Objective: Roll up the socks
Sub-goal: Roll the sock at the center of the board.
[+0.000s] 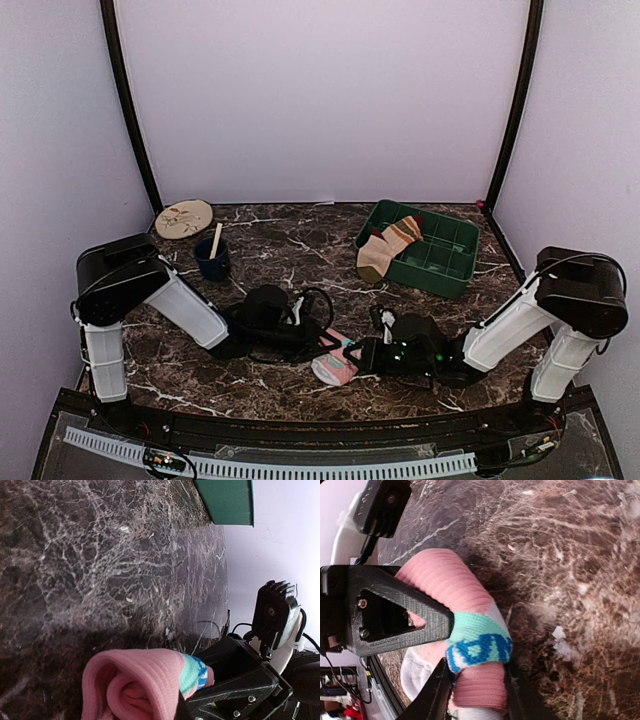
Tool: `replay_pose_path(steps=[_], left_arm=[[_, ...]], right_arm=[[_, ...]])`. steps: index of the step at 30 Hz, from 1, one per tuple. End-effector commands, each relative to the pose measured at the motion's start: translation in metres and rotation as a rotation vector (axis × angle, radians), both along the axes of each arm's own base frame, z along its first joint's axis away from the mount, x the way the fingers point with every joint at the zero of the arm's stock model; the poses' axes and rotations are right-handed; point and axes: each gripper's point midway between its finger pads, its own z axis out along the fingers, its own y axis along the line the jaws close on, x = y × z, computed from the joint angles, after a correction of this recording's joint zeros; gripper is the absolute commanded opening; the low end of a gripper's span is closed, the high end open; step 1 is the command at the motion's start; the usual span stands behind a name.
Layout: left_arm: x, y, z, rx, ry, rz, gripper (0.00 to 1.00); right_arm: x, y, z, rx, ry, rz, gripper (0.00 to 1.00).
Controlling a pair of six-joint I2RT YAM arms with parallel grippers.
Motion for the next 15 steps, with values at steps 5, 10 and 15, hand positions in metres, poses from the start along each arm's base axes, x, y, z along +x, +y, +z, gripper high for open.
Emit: replay_pose_path(steps=[5,10,15], left_arm=[[-0.026,0.024,-0.03,0.154,0.121,-0.01,0.12],[-0.02,0.044,-0.006,0.254,0.125,0.007,0.32],[-0.018,0.059,0.012,0.273,0.222,-0.003,0.36]], right_arm=[[0.0,-0.003,-0.008,-0.068,-0.032,0.04,0.03],[0.005,-0.004,-0.003,-0.128,-0.119,0.074,0.0],[0.01,-0.003,0.0,-0.196,-0.217,0.106,0.0]])
